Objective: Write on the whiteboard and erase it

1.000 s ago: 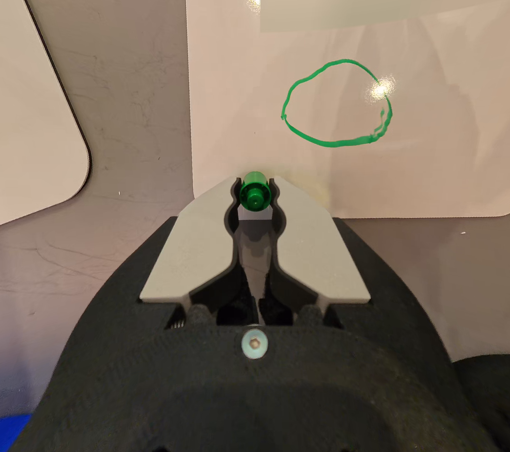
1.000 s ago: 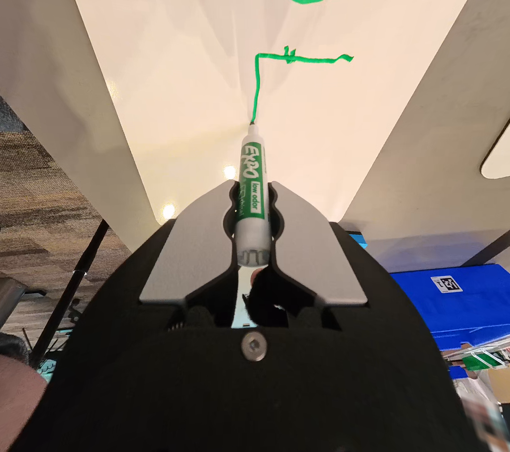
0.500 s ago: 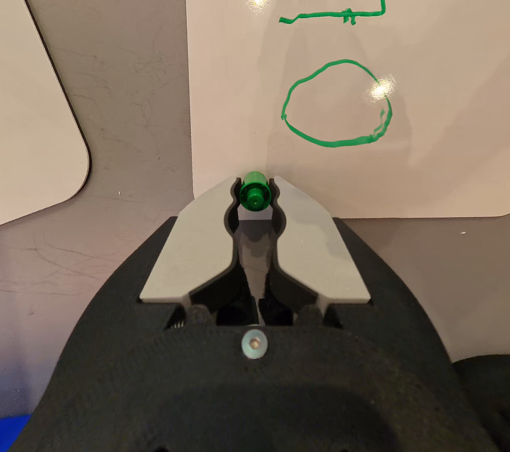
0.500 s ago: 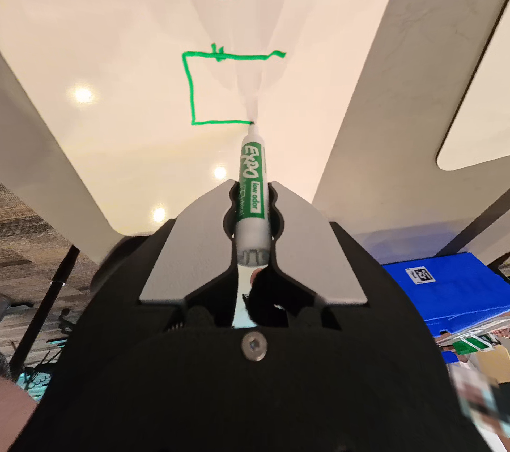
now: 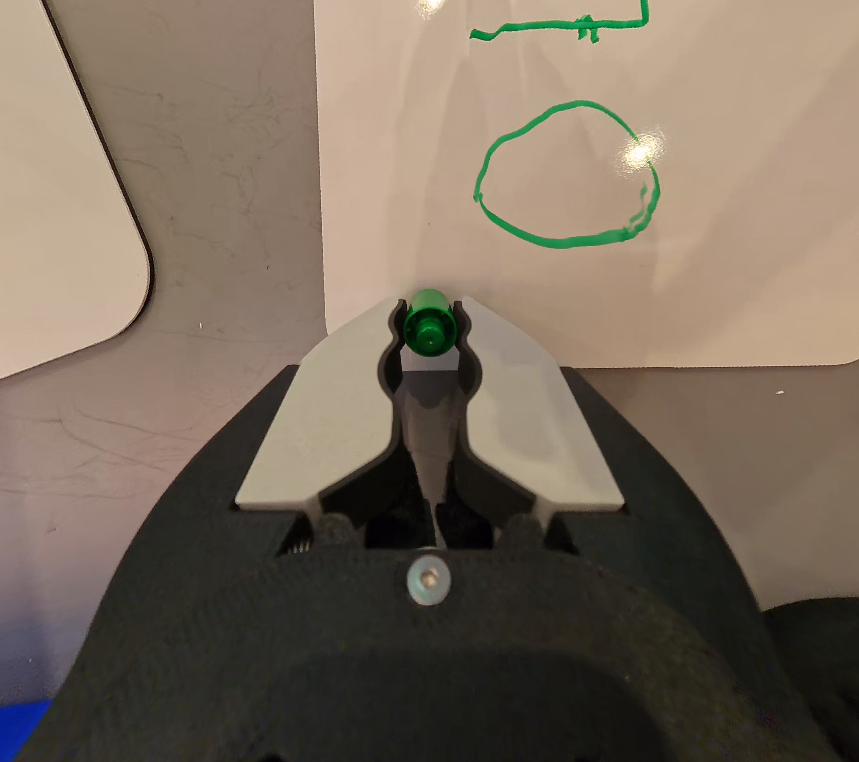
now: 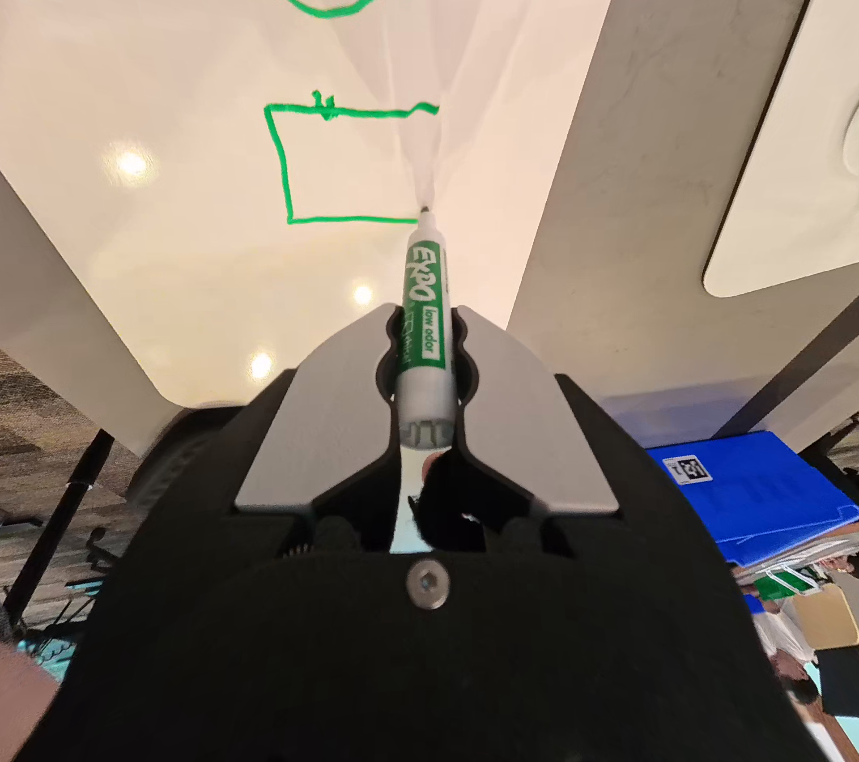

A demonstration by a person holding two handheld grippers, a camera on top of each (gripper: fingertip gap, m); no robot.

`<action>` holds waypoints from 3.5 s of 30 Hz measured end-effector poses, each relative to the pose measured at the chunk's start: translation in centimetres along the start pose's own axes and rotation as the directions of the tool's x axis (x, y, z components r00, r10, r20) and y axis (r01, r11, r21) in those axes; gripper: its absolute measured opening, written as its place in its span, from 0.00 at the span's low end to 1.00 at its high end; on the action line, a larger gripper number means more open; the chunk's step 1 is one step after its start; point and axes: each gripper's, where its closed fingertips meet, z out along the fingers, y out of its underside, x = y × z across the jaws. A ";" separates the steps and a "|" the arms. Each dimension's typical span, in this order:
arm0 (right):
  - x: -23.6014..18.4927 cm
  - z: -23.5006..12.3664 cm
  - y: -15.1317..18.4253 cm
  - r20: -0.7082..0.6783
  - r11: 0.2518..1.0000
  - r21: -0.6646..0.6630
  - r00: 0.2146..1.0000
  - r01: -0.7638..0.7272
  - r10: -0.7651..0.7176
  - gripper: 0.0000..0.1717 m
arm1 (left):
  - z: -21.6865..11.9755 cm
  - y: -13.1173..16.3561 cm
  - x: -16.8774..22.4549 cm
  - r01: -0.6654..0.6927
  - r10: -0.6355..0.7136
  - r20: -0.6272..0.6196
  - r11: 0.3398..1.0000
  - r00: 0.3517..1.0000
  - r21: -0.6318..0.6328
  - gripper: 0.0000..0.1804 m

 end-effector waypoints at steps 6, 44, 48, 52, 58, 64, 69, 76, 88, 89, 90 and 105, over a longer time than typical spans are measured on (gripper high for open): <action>0.1 -0.2 -1.5 -0.004 0.999 0.020 1.000 0.028 -0.028 0.12 | 0.0 0.0 0.0 0.000 0.000 0.000 1.000 1.000 0.000 0.11; -3.1 -0.2 1.6 0.047 1.000 0.002 0.999 -0.020 0.020 0.12 | 0.0 0.0 0.0 0.000 0.000 0.002 1.000 1.000 -0.003 0.11; -3.2 -0.1 2.2 0.047 1.000 -0.012 0.999 -0.024 0.024 0.12 | 0.0 0.0 0.0 0.000 0.000 0.001 1.000 1.000 -0.003 0.11; -3.3 0.0 3.2 0.046 0.999 -0.029 0.998 -0.040 0.041 0.12 | 0.0 0.0 0.0 -0.001 0.001 0.002 1.000 1.000 -0.004 0.11; -3.3 0.4 5.0 0.044 0.996 -0.056 0.996 -0.076 0.079 0.12 | 0.0 0.0 0.0 -0.001 0.001 0.002 1.000 1.000 -0.005 0.11; -3.7 0.6 6.4 0.048 0.992 -0.064 0.993 -0.106 0.110 0.12 | 0.0 0.0 0.0 -0.001 0.001 0.002 1.000 1.000 -0.007 0.11; -3.6 0.6 6.4 0.044 0.993 -0.058 0.994 -0.102 0.105 0.12 | 0.0 0.0 0.0 -0.002 0.002 0.003 1.000 1.000 -0.008 0.11; -2.3 0.6 5.1 0.030 0.996 -0.041 0.996 -0.081 0.082 0.12 | 0.0 0.0 0.0 -0.002 0.002 0.003 1.000 1.000 -0.008 0.11; -3.4 0.5 6.5 0.050 0.993 -0.041 0.992 -0.115 0.117 0.12 | 0.0 0.0 0.0 -0.001 0.001 0.000 1.000 1.000 -0.008 0.11; -3.7 0.5 6.6 0.052 0.992 -0.040 0.991 -0.118 0.120 0.12 | 0.0 0.0 0.0 0.000 0.000 0.000 1.000 1.000 -0.008 0.11; -3.8 0.5 6.7 0.053 0.992 -0.037 0.991 -0.120 0.122 0.12 | 0.0 0.0 0.0 0.000 0.000 0.000 1.000 1.000 -0.009 0.11; -4.7 0.3 5.2 0.066 0.996 -0.004 0.994 -0.091 0.091 0.12 | 0.0 0.0 0.0 -0.001 0.001 0.003 1.000 1.000 -0.012 0.11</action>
